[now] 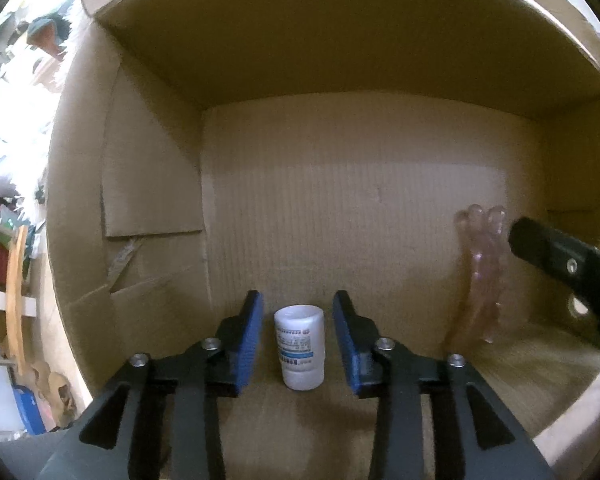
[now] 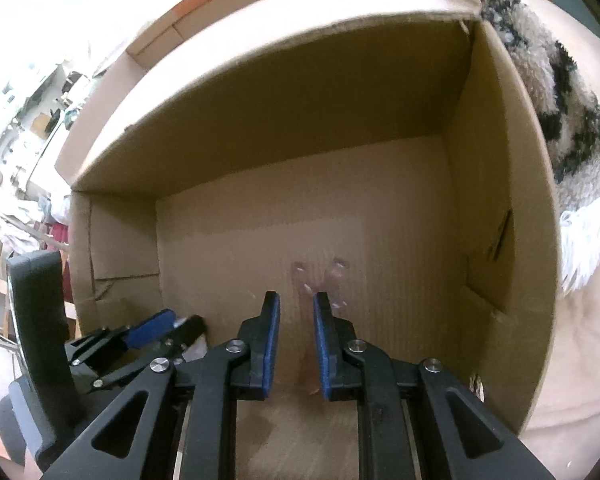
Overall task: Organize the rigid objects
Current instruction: 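Lift both open tools out of the box back toward the items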
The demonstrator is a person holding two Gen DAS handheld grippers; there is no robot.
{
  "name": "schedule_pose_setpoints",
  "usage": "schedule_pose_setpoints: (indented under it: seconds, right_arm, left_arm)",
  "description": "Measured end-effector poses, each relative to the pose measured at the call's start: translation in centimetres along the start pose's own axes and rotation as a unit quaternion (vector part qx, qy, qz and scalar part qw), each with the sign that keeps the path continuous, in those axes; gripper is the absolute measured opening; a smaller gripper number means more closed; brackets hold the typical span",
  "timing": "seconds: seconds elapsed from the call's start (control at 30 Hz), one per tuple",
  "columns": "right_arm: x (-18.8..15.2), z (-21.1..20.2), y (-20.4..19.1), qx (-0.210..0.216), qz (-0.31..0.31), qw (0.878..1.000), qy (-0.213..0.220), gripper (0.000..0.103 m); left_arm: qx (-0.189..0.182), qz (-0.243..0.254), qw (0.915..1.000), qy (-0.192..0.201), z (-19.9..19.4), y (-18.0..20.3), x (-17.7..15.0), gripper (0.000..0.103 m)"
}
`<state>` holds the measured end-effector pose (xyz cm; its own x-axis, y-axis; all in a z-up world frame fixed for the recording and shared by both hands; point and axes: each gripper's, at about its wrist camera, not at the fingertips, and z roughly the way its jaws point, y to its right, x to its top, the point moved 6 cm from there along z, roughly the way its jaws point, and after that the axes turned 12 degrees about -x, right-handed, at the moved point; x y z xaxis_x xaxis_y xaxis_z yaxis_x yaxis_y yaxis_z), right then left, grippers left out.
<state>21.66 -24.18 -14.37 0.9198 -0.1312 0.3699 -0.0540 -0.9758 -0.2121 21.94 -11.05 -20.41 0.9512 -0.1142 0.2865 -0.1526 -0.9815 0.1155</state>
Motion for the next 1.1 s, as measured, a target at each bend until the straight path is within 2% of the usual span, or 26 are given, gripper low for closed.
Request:
schedule_pose_setpoints:
  seconds: [0.13, 0.2, 0.33, 0.4, 0.47, 0.67, 1.1]
  right_arm:
    - [0.5, -0.8, 0.1, 0.000, 0.002, 1.000, 0.016, 0.037]
    - [0.7, -1.2, 0.2, 0.002, 0.007, 1.000, 0.023, 0.068]
    - [1.1, -2.0, -0.1, 0.016, 0.008, 0.999, 0.037, 0.076]
    - [1.2, -2.1, -0.5, 0.036, 0.015, 0.998, 0.042, 0.087]
    - [1.2, -2.3, -0.9, 0.048, 0.015, 0.998, 0.043, 0.093]
    - [1.3, -2.9, -2.1, 0.042, -0.003, 0.998, 0.056, 0.103]
    - [1.5, -4.7, -1.9, 0.036, 0.003, 0.996, 0.080, 0.103]
  left_arm:
    - [0.000, 0.007, 0.9999, 0.010, -0.4, 0.6, 0.1, 0.049]
    - [-0.002, 0.008, 0.9998, 0.016, -0.5, 1.0, 0.1, 0.055]
    - [0.006, 0.003, 0.9997, 0.025, -0.7, 1.2, 0.3, 0.061]
    - [0.003, -0.004, 0.9996, 0.028, -0.8, 1.2, 0.0, 0.064]
    - [-0.006, -0.017, 0.9993, 0.034, -0.9, 1.0, 0.0, 0.066]
    - [-0.001, -0.033, 0.9983, 0.049, -2.3, -0.6, -0.2, 0.067]
    - [0.008, -0.030, 0.9973, 0.067, -8.0, -0.3, -0.3, 0.067]
